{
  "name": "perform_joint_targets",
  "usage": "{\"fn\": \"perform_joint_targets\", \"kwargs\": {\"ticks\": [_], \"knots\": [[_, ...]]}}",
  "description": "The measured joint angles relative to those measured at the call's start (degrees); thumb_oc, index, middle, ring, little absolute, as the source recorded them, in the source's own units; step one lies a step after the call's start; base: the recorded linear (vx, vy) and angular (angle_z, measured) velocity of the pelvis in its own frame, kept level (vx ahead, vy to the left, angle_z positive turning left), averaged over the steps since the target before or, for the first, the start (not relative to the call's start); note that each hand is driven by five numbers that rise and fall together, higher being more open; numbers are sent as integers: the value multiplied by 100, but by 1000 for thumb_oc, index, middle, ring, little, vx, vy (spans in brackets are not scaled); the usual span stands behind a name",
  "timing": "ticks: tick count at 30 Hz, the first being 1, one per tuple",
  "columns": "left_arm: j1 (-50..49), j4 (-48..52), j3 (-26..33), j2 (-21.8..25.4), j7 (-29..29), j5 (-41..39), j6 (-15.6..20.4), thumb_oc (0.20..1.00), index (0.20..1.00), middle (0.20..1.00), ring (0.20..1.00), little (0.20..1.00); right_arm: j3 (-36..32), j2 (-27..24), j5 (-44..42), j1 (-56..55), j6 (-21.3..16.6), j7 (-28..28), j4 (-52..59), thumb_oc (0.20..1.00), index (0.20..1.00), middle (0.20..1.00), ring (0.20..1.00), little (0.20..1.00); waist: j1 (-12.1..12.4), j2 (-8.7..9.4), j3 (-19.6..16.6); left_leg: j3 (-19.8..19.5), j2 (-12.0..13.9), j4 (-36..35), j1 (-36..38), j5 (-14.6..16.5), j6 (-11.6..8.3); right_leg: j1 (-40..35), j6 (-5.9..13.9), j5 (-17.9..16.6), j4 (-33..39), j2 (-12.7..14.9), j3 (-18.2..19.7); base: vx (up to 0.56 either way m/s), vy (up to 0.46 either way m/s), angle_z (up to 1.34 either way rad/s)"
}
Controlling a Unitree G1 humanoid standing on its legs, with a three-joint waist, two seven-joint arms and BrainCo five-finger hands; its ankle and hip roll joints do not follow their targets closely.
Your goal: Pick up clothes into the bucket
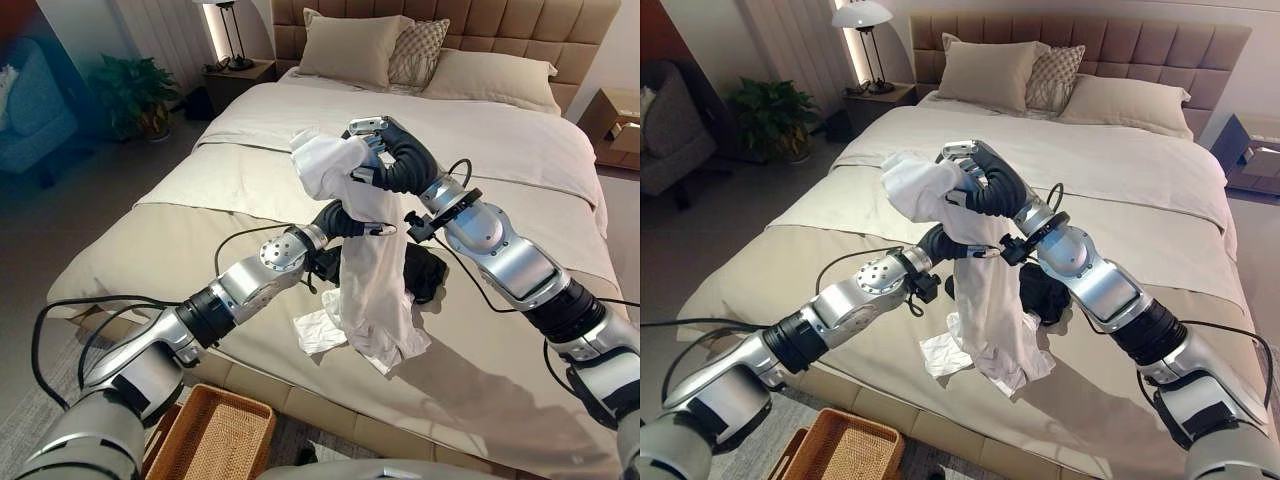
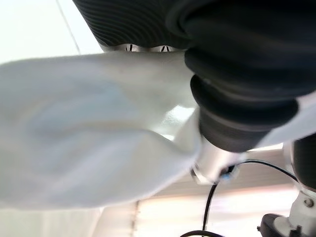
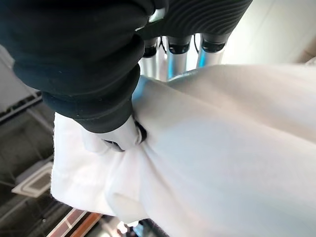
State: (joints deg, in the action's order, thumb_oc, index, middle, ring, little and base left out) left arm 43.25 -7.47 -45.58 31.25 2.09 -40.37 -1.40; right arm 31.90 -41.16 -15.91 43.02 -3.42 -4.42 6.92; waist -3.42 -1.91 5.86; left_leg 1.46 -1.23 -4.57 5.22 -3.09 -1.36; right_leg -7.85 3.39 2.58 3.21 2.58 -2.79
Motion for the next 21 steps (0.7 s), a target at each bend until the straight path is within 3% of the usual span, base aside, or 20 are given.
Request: {"fn": "perform_joint_targets", "kwargs": {"ticks": [2, 4, 7, 13, 16, 17, 21], "knots": [[-157, 100, 174, 114, -50, 296, -1, 200, 200, 200, 200, 200, -57, -31, 3, -1, 0, 12, -1, 1000, 1000, 1000, 1000, 1000, -10, -3, 2, 12, 6, -6, 4, 0, 0, 5, -1, -1, 1, -4, 27, 25, 1, -5], [-217, 238, 257, 340, -86, 609, -2, 200, 200, 200, 200, 200, -229, -65, 15, -17, -3, 20, -1, 1000, 1000, 1000, 1000, 1000, -3, -9, 5, 12, 13, -18, 5, 0, 1, 4, -1, 0, 5, -10, 31, 0, 0, 0], [-488, 474, 813, 569, -109, 1026, 56, 200, 200, 200, 200, 200, -863, -62, 48, -182, -24, 11, 71, 1000, 1000, 1000, 1000, 1000, 26, -22, 13, 10, 18, -34, 9, 0, 1, -1, -1, 0, 9, -17, 31, 0, 0, 0], [-1318, 1117, 2017, 1524, -106, 1967, 82, 200, 200, 200, 200, 200, -2306, -201, 174, -1202, -132, -124, 294, 1000, 1000, 1000, 1000, 1000, 138, -22, 25, -6, 15, -37, 5, 1, 1, -14, -1, 0, 24, -18, 16, 12, 0, 1], [-2244, 1329, 3199, 1999, -38, 2238, 201, 200, 200, 200, 200, 200, -3196, -186, 137, -2366, -169, -147, 359, 1000, 1000, 1000, 1000, 1000, 148, -17, 37, -40, 2, -37, 9, 2, 1, -58, -1, 0, 60, -10, -27, 34, 0, 7], [-2735, 1403, 3807, 2064, 2, 2293, 266, 200, 200, 200, 200, 200, -3549, -34, 63, -2883, -195, -136, 335, 1000, 1000, 1000, 1000, 1000, 137, 1, 54, -55, 4, -39, 17, 7, -3, -80, -1, 2, 73, -7, -50, 58, 3, 7], [-3862, 1540, 5036, 2107, 204, 2335, 342, 200, 200, 200, 200, 200, -4095, 431, -149, -4104, -149, -96, -284, 1000, 1000, 1000, 1000, 1000, 147, 22, 150, -140, -5, -41, 7, 13, -9, -100, 0, 3, 110, -8, -108, 12, 10, 11]]}}
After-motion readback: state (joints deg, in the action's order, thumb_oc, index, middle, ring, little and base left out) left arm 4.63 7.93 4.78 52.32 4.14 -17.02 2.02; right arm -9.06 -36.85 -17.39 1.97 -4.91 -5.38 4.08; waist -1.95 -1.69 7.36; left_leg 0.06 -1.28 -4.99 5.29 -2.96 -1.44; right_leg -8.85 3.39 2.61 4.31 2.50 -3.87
